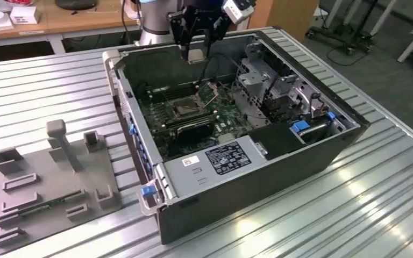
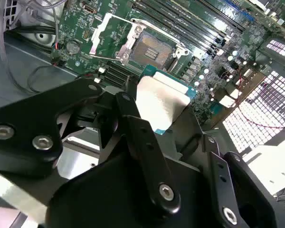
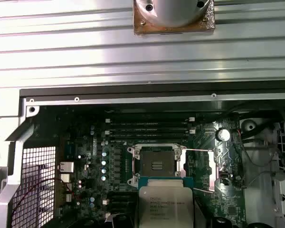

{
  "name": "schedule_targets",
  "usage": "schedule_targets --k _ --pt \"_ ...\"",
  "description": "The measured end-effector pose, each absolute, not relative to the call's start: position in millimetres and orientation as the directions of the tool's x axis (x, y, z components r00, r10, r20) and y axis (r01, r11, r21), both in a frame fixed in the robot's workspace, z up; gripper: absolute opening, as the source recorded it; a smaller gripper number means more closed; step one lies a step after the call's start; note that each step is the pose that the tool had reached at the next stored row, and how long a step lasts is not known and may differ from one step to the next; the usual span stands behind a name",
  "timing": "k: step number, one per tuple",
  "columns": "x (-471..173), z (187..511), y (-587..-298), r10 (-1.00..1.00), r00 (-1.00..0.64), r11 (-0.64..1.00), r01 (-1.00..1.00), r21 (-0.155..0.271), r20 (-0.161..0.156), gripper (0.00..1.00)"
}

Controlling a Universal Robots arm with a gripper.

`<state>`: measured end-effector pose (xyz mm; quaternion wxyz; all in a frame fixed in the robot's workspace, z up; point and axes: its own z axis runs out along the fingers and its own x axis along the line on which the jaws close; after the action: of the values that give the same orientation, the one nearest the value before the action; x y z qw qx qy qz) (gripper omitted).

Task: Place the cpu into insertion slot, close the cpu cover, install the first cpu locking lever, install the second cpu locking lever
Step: 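Place the cpu into insertion slot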

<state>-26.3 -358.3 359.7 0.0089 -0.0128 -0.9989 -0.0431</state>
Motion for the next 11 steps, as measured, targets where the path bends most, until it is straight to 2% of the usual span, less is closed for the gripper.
schedule_targets --k 11 --pt "-26.3 358.7 -358.3 0.025 -1.0 0.996 0.026 0.086 0.019 0.54"
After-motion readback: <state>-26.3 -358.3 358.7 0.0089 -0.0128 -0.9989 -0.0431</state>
